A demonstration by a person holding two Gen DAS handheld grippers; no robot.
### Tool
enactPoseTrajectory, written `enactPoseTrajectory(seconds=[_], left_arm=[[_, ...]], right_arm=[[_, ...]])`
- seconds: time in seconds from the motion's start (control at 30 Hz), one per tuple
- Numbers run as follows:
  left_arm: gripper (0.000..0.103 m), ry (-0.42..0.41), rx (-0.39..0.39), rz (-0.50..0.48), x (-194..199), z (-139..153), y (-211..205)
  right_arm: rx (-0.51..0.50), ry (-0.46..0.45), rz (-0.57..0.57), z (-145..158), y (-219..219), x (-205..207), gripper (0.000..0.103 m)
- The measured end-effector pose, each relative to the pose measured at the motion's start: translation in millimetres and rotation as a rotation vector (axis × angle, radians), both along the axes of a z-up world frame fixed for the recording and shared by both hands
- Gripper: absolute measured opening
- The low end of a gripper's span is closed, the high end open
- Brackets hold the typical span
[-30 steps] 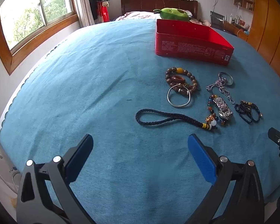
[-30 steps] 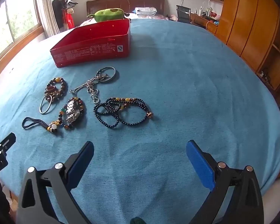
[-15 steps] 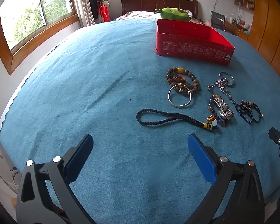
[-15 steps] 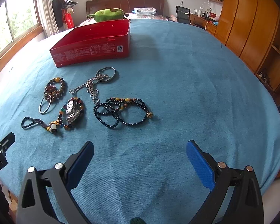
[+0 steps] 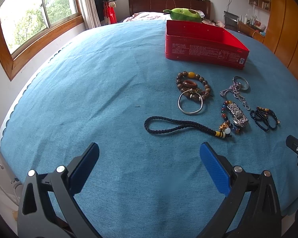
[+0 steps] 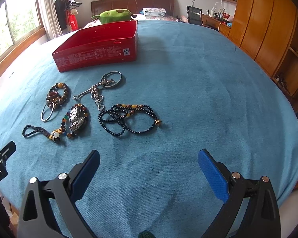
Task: Organize jewelry
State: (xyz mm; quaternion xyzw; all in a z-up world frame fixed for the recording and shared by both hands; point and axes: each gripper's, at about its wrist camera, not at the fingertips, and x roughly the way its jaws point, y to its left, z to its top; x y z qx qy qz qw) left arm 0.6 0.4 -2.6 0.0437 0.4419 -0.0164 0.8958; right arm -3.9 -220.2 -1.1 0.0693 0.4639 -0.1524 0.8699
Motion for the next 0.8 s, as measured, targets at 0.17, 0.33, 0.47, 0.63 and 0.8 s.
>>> enactPoseTrajectory(seconds=[0.17,0.33,0.47,0.63,0.8], left_arm=[[0.1,-0.002,0.002,-0.001,0.7,1.1,-1.8],[0.1,0.0,0.001,-0.002,0.9,0.5,-2.1],[0.1,0.0,0.003,-0.003,1.1,1.8,-3.4],[0.1,0.0,0.003,-0.002,1.1,1.8,-3.5],[0.1,0.0,0.003,-0.002,1.1,1.9,-3.5]], right_arm=[[0.0,0.0,0.0,-0.5,-0.1,1.1,0.099],[0.002,0.001,0.0,-0.1,-0.9,1.1,0.099],[0.002,0.002,-0.001,-0.2,-1.0,1.2,0.099],[0.003,0.0,-0.004,-0.1,-1.7,1.3,0.099],[0.002,0.001,-0.005,-0.2,-2.1,1.2,0.099]])
